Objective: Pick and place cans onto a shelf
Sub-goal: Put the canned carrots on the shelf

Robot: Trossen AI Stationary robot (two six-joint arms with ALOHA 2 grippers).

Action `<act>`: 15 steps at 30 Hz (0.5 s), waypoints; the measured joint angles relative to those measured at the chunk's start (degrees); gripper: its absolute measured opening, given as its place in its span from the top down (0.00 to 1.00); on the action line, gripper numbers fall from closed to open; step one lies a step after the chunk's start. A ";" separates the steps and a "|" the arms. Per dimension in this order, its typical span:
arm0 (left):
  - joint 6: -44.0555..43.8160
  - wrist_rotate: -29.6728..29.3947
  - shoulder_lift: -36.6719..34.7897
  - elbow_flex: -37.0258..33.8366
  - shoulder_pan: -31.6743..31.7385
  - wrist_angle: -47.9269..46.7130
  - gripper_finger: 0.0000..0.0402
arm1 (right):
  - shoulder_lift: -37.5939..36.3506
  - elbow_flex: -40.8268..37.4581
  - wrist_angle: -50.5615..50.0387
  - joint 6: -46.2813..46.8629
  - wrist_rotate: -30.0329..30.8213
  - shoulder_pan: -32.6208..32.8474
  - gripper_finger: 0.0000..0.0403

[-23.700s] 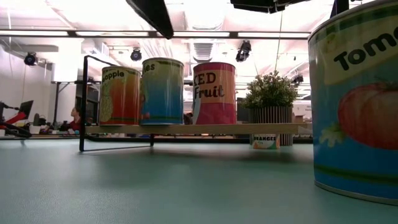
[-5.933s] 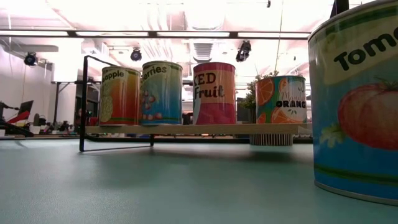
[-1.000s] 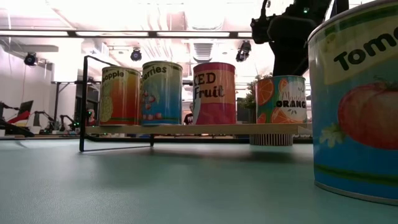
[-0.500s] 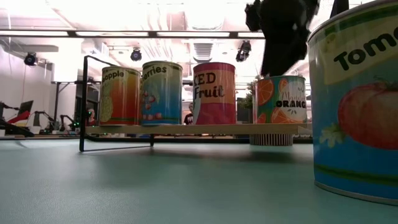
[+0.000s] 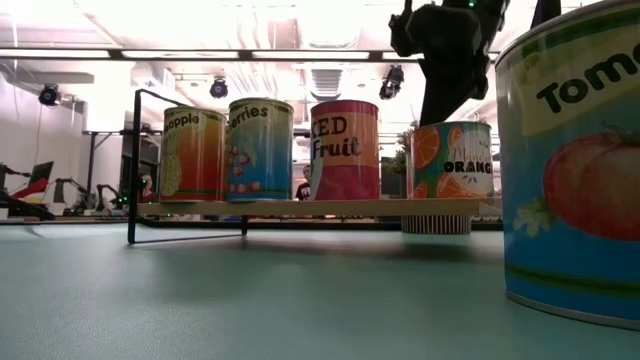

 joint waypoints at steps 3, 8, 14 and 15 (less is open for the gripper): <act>0.00 0.00 0.00 0.00 0.00 0.00 1.00 | 0.00 -0.76 0.99 -0.19 0.21 0.00 0.96; 0.00 0.00 0.00 0.00 0.00 0.00 1.00 | 0.01 -3.21 5.20 -0.43 0.23 0.00 0.98; 0.00 0.00 0.00 0.00 0.00 0.00 1.00 | 0.02 -6.15 7.27 -0.32 0.23 0.00 0.98; 0.00 0.00 0.00 0.00 0.00 -0.01 1.00 | 0.02 -6.79 7.83 -0.32 0.23 0.00 0.98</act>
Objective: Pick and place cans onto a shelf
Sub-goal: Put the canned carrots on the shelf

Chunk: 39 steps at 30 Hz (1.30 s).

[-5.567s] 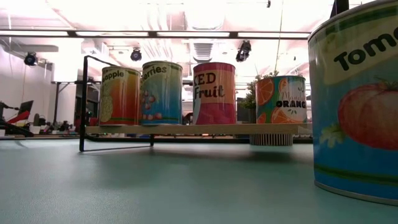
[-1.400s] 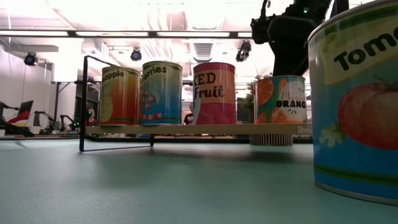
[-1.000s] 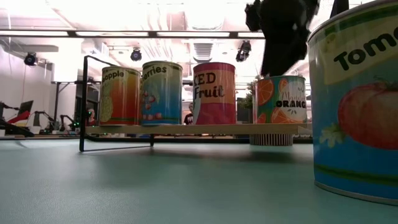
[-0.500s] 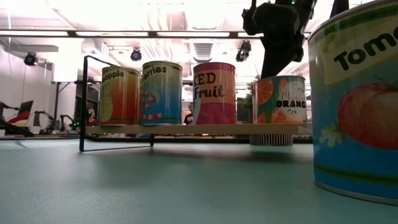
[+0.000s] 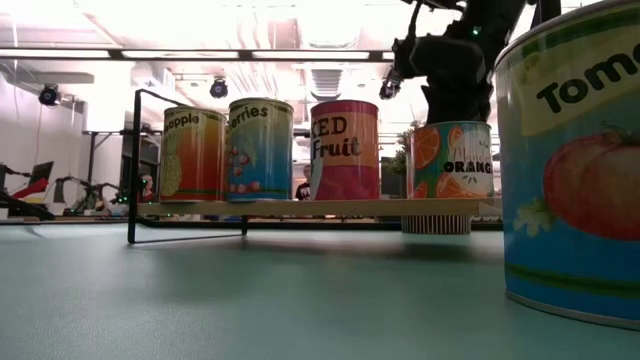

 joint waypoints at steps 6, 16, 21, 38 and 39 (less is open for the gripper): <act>0.00 0.00 0.02 0.00 0.00 -0.01 1.00 | -0.02 -1.55 0.65 0.07 -0.18 0.00 0.98; 0.00 0.01 0.02 0.00 -0.01 -0.01 1.00 | -0.04 -0.96 -0.60 0.74 -4.62 0.00 0.98; 0.00 0.02 0.02 0.00 -0.01 -0.01 1.00 | -0.09 -0.96 -0.66 1.03 -6.92 0.00 0.98; 0.00 0.02 0.02 0.00 -0.01 -0.01 1.00 | -0.09 0.55 -4.50 1.53 -8.22 0.02 0.98; 0.00 0.02 0.02 0.00 -0.01 -0.01 1.00 | -0.05 0.94 -4.84 1.51 -8.30 0.02 0.98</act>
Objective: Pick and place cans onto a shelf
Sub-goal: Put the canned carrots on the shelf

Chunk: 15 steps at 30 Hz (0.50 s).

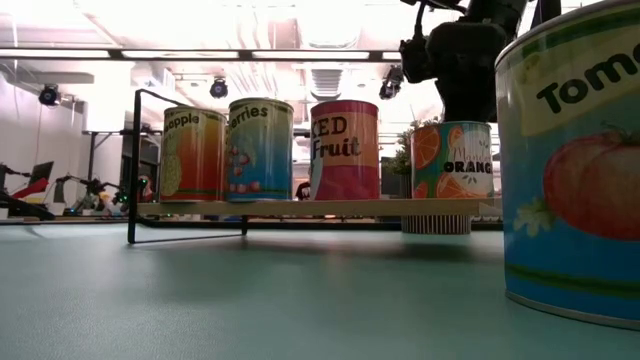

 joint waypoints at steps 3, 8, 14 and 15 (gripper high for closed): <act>0.00 0.00 0.00 0.00 -0.01 0.00 1.00 | 0.05 1.41 -1.35 -0.32 -0.07 0.00 0.98; 0.00 0.00 0.00 0.00 -0.01 0.00 1.00 | 0.05 2.30 -1.25 -0.52 0.32 0.03 0.98; 0.00 0.00 0.00 0.00 0.00 -0.02 1.00 | 0.05 2.38 -0.99 -0.35 0.80 0.42 0.98; 0.00 0.00 0.00 0.00 0.00 -0.02 1.00 | 0.05 2.38 -0.95 -0.35 0.99 0.42 0.98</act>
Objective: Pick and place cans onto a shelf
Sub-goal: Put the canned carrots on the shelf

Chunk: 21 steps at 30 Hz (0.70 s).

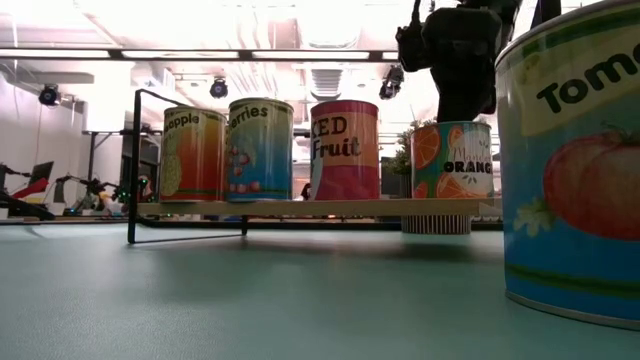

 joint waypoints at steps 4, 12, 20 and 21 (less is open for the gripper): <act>0.00 0.00 0.00 0.00 0.00 -0.02 1.00 | 0.91 -0.19 -0.07 0.05 1.45 0.10 0.98; 0.00 0.02 0.00 0.01 0.01 -0.04 1.00 | 4.09 0.00 -0.67 -0.13 0.65 0.08 0.98; 0.00 0.04 0.00 0.02 -0.01 -0.13 1.00 | 3.92 1.72 -3.53 -0.11 -0.74 0.10 0.98; 0.00 0.04 0.00 0.02 -0.01 -0.13 1.00 | 3.96 2.14 -4.16 -0.12 -0.96 0.10 0.98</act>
